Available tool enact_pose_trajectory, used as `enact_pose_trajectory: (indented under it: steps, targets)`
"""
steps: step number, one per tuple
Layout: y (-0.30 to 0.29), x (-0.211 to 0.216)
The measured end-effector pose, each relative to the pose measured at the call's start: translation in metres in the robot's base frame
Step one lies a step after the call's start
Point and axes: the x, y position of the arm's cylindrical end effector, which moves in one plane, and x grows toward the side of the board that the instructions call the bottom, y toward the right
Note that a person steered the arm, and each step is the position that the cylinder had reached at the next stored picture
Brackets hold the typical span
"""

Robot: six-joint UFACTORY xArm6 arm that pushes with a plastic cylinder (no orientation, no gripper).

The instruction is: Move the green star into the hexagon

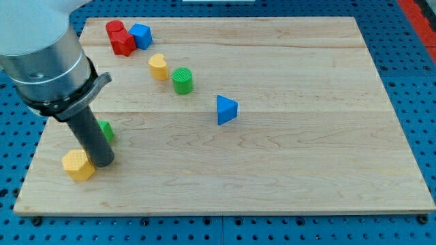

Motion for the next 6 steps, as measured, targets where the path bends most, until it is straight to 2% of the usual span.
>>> enact_pose_trajectory:
  steps: [1,2,3,6]
  targets:
    - [0.068,-0.023]
    - [0.025,-0.074]
    - [-0.019,-0.102]
    - [-0.018,-0.047]
